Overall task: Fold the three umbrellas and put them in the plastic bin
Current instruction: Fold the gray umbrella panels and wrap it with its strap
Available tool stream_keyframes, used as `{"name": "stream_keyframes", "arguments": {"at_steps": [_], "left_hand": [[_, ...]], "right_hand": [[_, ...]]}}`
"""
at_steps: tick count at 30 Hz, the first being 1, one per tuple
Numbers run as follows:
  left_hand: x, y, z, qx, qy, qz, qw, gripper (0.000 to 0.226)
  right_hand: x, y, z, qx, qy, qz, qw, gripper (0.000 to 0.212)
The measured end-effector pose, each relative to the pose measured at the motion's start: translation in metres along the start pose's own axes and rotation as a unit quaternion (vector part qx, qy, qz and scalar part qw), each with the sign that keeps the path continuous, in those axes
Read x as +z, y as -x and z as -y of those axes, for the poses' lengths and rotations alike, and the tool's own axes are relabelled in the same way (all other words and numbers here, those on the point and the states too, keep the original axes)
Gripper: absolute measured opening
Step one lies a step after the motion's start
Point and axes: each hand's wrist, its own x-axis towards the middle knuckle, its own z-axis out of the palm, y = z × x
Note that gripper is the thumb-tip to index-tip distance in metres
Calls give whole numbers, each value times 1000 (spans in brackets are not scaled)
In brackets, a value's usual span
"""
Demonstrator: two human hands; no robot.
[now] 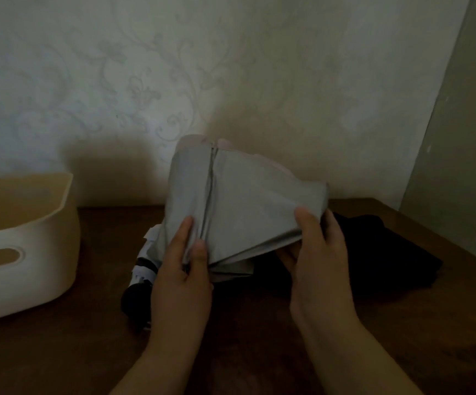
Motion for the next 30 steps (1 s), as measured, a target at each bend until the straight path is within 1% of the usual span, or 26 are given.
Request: {"name": "stream_keyframes", "arguments": {"at_steps": [1, 3, 5, 6, 8, 10, 12, 14, 15, 16, 17, 18, 19, 20, 21, 23, 24, 25, 27, 28, 30], "left_hand": [[-1, -1, 0, -1, 2, 4, 1000, 35], [0, -1, 5, 0, -12, 11, 1000, 35], [2, 1, 7, 4, -33, 24, 999, 34], [4, 2, 8, 5, -40, 31, 999, 34], [6, 4, 6, 0, -27, 47, 999, 34], [7, 6, 3, -14, -11, 70, 997, 36], [8, 8, -2, -23, 2, 92, 995, 51], [8, 10, -5, -41, 29, 108, 993, 66], [9, 11, -7, -54, 42, 117, 991, 66], [10, 12, -8, -68, 48, 124, 989, 58], [12, 13, -9, -80, 49, 128, 987, 45], [13, 13, -9, -88, 50, 133, 986, 34], [14, 13, -9, -93, 54, 137, 985, 28], [14, 14, -8, -96, 60, 137, 984, 26], [14, 14, -7, -102, 69, 132, 984, 27], [11, 12, -8, -125, 95, 110, 982, 28], [10, 11, -8, -145, 117, 96, 978, 27], [8, 8, -8, -165, 143, 85, 972, 27], [6, 2, -10, -204, 200, 71, 956, 24], [5, -1, -10, -220, 228, 70, 946, 23], [3, -4, -11, -247, 280, 79, 924, 22]], "right_hand": [[1, -1, -1, 15, 14, 15, 1000, 52], [4, -1, -5, 38, 41, 39, 998, 29], [8, 0, -5, 58, 21, 44, 997, 9], [9, 1, -2, 67, -3, 49, 997, 9], [10, 0, 2, 63, -19, 77, 995, 16], [12, 1, 6, 47, -4, 111, 993, 17], [20, 0, 8, 16, 30, 177, 984, 22], [35, -2, 9, -21, 90, 258, 962, 33], [41, -2, 8, -9, 115, 285, 951, 41], [46, -3, 6, 11, 157, 298, 941, 53], [46, -3, 2, 13, 203, 313, 928, 63], [45, -3, -3, 6, 247, 328, 912, 67], [43, -1, -7, -8, 275, 333, 902, 63], [39, -2, -9, -32, 281, 324, 903, 55], [33, -4, -11, -60, 262, 304, 914, 47], [20, -7, -9, -83, 169, 229, 955, 32], [12, -8, -7, -108, 150, 188, 965, 25], [4, -10, -6, -141, 174, 151, 963, 19], [-8, -14, -7, -181, 273, 112, 938, 15], [-11, -15, -8, -197, 325, 120, 917, 15], [-10, -13, -12, -256, 412, 153, 861, 17]]}}
